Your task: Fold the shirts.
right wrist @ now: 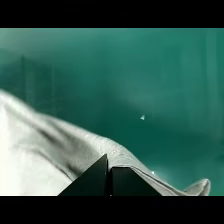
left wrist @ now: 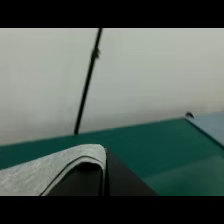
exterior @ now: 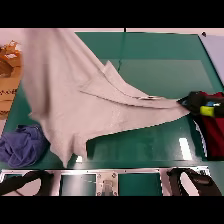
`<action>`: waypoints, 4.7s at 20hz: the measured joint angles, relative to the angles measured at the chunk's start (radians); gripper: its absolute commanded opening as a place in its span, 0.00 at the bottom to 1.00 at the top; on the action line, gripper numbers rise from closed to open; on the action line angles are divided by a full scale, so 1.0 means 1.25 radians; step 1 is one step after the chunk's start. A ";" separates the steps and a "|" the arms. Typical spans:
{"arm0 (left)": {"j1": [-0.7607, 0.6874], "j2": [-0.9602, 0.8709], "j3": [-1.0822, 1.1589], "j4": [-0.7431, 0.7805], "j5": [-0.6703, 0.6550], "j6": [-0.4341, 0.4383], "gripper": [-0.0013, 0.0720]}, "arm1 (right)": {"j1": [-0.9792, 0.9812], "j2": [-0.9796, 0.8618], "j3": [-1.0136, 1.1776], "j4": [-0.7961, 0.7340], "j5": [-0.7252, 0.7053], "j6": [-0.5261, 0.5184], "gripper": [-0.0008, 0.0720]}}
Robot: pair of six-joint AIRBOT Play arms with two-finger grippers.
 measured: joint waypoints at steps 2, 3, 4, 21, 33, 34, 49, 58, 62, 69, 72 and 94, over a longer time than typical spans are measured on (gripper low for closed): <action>-0.071 -0.127 0.001 -0.042 0.036 0.069 0.05 | 0.000 -0.067 -0.130 0.048 -0.130 -0.026 0.03; -0.102 -0.183 0.001 -0.055 0.062 0.091 0.05 | 0.000 -0.110 -0.172 0.070 -0.190 -0.044 0.03; -0.129 -0.238 0.001 -0.065 0.084 0.108 0.05 | 0.000 -0.160 -0.201 0.092 -0.244 -0.065 0.03; 0.144 -0.197 0.002 -0.028 -0.464 -0.100 0.05 | -0.278 -0.382 -0.034 0.078 -0.044 -0.193 0.52; 0.299 -0.031 -0.315 0.243 -0.623 -0.237 0.05 | -0.242 -0.486 -0.192 0.252 -0.222 -0.297 0.02; 0.323 -0.018 -0.347 0.251 -0.623 -0.238 0.05 | -0.228 -0.506 -0.186 0.266 -0.233 -0.307 0.03; 0.237 -0.088 -0.672 0.224 -0.349 -0.227 0.62 | -0.247 -0.353 -0.152 0.056 -0.083 -0.201 0.03; 0.162 -0.149 -0.671 0.181 -0.363 -0.172 0.04 | -0.249 -0.331 -0.149 0.066 -0.060 -0.197 0.03; 0.174 -0.096 -0.539 0.221 -0.470 -0.182 0.05 | -0.249 -0.305 -0.095 0.144 -0.013 -0.226 0.03; 0.179 0.160 -0.083 0.245 -0.558 -0.252 0.05 | -0.269 -0.185 0.249 0.486 0.061 -0.249 0.03; 0.181 0.257 0.145 0.248 -0.502 -0.281 0.05 | -0.309 -0.136 0.436 0.612 0.014 -0.228 0.03; 0.170 0.208 -0.341 0.120 -0.292 -0.255 0.05 | -0.209 -0.200 0.159 0.529 -0.224 -0.405 0.03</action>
